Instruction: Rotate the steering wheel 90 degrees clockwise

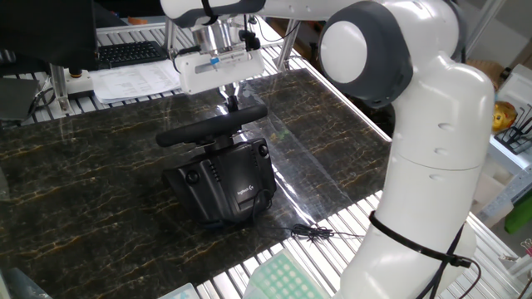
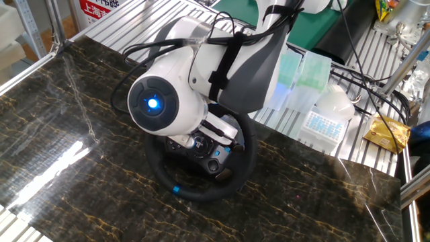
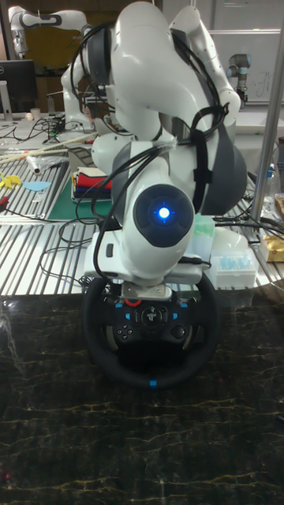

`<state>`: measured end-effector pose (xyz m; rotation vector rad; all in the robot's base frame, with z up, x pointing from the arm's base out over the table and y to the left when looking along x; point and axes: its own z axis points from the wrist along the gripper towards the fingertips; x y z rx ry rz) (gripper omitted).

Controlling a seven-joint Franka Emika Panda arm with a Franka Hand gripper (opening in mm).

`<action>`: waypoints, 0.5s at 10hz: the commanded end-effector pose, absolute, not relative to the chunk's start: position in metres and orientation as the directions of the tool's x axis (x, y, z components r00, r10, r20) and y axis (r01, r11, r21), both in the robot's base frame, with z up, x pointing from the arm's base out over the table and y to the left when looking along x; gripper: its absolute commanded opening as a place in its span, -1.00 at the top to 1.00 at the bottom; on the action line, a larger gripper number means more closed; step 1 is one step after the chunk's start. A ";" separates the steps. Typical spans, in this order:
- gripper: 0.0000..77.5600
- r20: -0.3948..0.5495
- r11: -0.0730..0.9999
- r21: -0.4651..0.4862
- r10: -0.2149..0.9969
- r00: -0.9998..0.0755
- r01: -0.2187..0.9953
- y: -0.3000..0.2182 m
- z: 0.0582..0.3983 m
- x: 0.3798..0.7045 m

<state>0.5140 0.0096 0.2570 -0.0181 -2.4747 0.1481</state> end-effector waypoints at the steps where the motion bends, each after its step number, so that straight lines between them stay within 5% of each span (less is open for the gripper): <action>1: 1.00 0.611 0.994 -0.103 0.037 -0.791 -0.034 0.008 0.272 0.537; 5: 1.00 0.580 0.995 -0.076 -0.005 -0.815 -0.061 0.008 0.303 0.569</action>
